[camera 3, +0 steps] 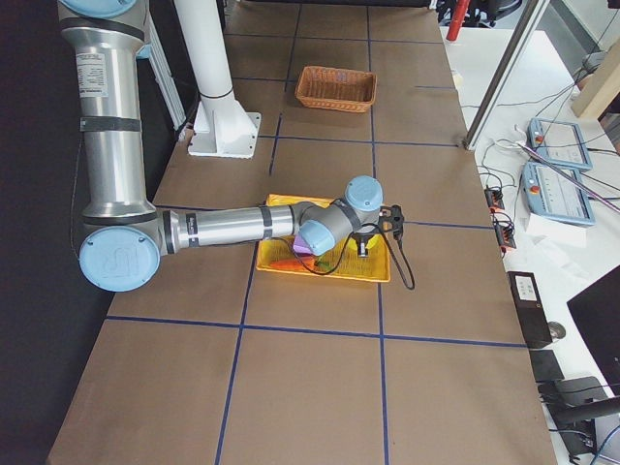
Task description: Move tape to another basket
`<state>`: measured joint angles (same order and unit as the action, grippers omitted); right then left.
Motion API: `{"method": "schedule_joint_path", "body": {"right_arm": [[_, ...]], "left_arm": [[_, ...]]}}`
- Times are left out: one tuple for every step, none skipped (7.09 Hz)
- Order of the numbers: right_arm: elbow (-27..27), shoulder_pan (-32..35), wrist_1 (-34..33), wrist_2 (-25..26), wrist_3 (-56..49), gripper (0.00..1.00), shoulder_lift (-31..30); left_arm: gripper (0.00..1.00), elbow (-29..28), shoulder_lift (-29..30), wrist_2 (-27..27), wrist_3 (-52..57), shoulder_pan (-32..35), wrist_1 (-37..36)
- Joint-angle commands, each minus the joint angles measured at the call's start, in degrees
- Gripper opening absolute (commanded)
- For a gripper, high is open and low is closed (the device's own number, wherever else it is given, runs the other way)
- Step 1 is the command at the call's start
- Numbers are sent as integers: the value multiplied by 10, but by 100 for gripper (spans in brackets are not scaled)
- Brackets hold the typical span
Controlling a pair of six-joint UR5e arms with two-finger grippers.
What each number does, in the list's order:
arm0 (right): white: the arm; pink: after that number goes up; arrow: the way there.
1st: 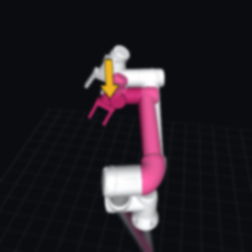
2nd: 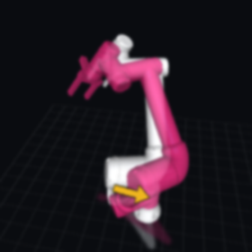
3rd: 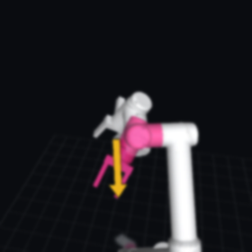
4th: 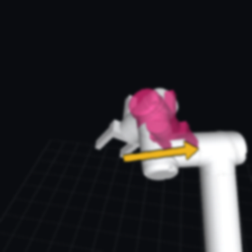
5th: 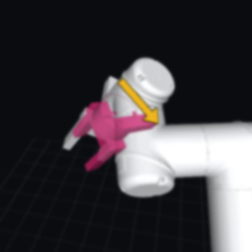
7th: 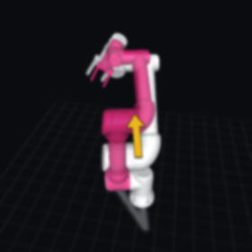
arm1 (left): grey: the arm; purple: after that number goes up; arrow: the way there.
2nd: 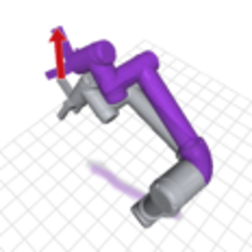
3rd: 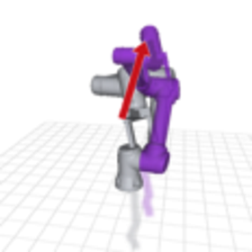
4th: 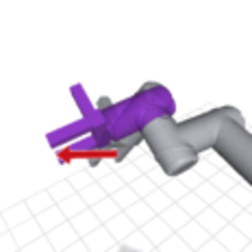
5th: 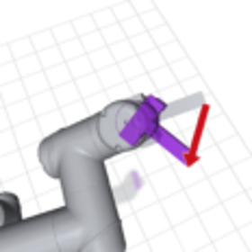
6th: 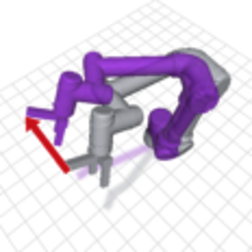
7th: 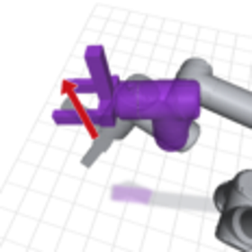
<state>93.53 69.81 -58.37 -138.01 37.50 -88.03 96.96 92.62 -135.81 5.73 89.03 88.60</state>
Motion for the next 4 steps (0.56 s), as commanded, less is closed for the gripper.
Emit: {"method": "schedule_joint_path", "body": {"right_arm": [[30,6,19,-13,85,0,35],[46,-1,19,-12,160,1,65],[69,-39,29,-4,250,1,98],[73,-85,64,52,332,1,127]], "left_arm": [[100,4,-1,-1,2,0,3],[100,9,3,-1,1,-1,3],[100,10,5,-2,0,-9,4],[100,10,14,-2,-12,-33,5]]}}
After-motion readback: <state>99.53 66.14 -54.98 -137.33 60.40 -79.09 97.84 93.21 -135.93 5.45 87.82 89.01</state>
